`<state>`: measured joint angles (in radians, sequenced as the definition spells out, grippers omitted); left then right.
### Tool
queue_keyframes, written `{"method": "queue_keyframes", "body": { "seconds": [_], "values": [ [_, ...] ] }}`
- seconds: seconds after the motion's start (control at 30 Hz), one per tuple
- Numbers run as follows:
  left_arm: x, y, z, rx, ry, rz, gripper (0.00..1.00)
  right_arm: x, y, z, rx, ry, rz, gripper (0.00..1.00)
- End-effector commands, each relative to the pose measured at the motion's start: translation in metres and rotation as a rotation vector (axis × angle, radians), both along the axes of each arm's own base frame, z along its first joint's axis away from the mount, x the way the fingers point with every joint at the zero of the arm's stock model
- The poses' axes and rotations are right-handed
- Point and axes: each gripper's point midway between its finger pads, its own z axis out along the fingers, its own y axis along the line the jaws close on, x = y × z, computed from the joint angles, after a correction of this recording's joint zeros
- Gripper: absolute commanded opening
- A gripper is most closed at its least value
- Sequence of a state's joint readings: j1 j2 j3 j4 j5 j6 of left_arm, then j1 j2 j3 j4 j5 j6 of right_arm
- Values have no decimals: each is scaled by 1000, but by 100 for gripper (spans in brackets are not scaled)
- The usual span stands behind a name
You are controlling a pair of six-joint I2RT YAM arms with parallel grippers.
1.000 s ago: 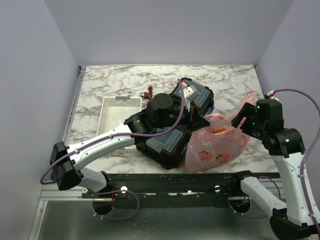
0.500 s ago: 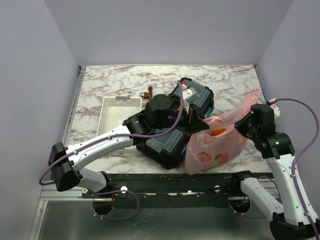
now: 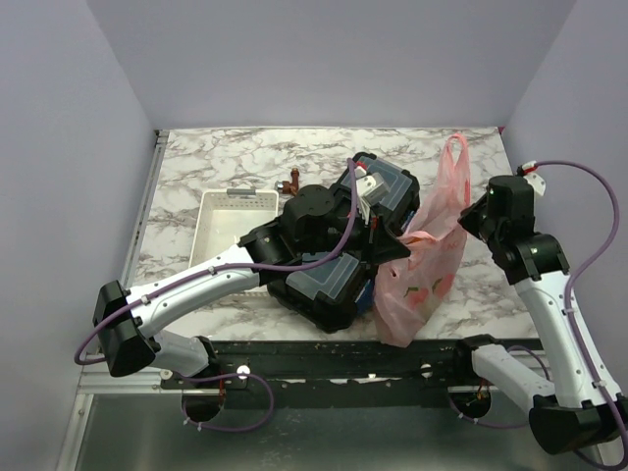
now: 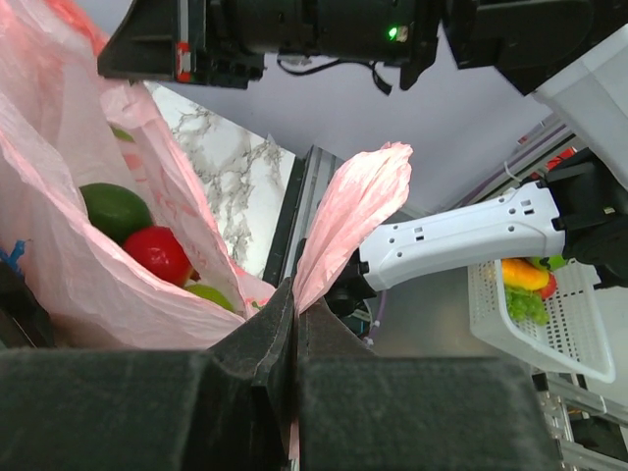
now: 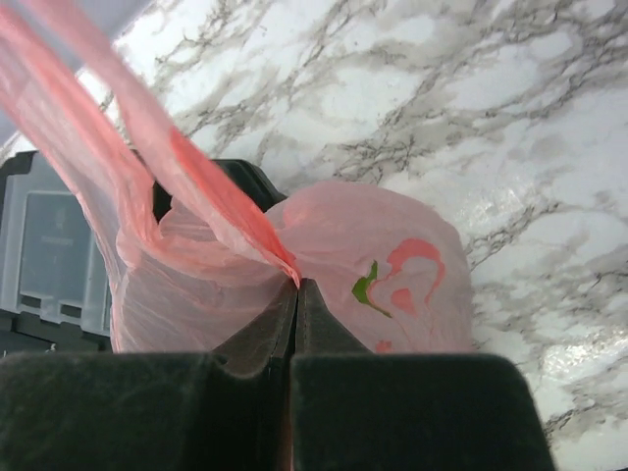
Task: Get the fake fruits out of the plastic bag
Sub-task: Adjust the plastic bag at the center of the board.
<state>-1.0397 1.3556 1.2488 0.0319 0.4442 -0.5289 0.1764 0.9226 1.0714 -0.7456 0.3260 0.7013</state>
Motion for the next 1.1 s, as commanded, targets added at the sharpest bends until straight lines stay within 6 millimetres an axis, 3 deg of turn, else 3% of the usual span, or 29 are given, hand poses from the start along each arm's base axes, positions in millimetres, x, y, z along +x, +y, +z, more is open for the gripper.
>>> {"method": "queue_keyframes", "body": {
  "seconds": [0.0, 0.13, 0.23, 0.37, 0.5, 0.6, 0.7, 0.77, 0.93, 1.07],
  "values": [
    [-7, 5, 18, -38, -15, -30, 0, 0, -16, 39, -107, -69, -12, 1],
    [-10, 2, 18, -40, -18, -56, 0, -15, -18, 35, -143, -56, 25, 1],
    [-23, -1, 18, -38, -31, -151, 1, -13, -5, 40, -124, -118, 105, 1],
    [-28, 2, 7, 13, -32, -177, 9, 4, 4, 56, -76, -164, 111, 1],
    [-27, 7, 7, 20, -22, -140, 5, 29, 3, 68, -87, -175, 83, 1],
    [-32, 10, 11, 14, -27, -140, 6, 44, 5, 91, -98, -219, 87, 1],
    [-36, 14, 15, 14, -42, -140, 16, 50, 8, 113, -99, -268, 104, 1],
    [-38, 18, 20, 9, -57, -141, 31, 47, 10, 116, -99, -274, 124, 1],
    [-38, 32, 37, 3, -123, -105, 54, 33, 18, 86, -163, -196, 241, 1],
    [-27, 42, 43, 35, -150, -29, 74, 16, 12, 68, -188, -100, 250, 1]
  ]
}}
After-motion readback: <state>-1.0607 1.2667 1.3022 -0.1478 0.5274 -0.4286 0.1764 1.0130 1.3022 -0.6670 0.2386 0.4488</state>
